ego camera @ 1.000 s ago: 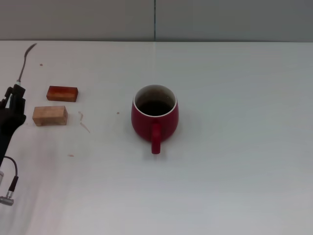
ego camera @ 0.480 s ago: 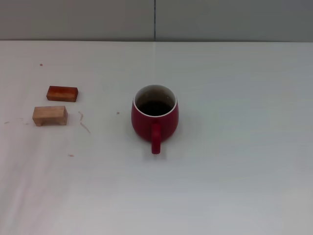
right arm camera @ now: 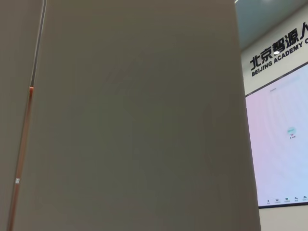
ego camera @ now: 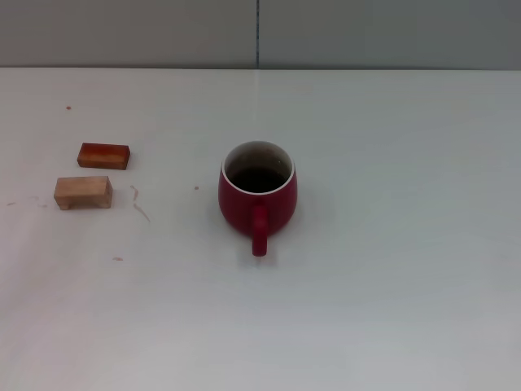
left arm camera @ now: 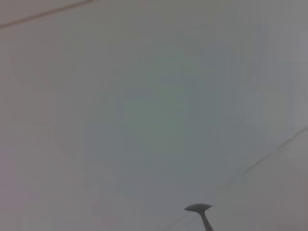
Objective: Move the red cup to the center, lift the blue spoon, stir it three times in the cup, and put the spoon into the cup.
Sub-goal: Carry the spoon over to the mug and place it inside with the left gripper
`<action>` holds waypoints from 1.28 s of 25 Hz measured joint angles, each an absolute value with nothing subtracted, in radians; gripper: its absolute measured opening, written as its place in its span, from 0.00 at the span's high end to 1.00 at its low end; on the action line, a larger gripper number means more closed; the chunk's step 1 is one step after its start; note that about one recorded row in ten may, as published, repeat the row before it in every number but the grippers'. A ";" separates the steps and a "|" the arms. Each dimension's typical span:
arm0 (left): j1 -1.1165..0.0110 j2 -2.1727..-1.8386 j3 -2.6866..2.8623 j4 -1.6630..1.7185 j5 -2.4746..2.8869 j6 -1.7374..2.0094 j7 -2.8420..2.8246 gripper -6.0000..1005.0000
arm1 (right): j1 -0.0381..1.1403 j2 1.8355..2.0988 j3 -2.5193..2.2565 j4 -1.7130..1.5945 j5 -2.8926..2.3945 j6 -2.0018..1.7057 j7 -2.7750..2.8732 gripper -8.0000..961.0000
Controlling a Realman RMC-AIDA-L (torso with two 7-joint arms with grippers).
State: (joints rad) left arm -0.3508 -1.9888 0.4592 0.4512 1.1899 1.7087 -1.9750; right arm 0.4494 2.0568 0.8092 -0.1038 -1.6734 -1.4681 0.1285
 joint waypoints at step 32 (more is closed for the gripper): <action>-0.572 -1.830 0.653 1.001 1.612 1.867 -2.099 0.83 | 0.361 2.076 0.803 -0.063 -1.682 -1.471 0.124 0.33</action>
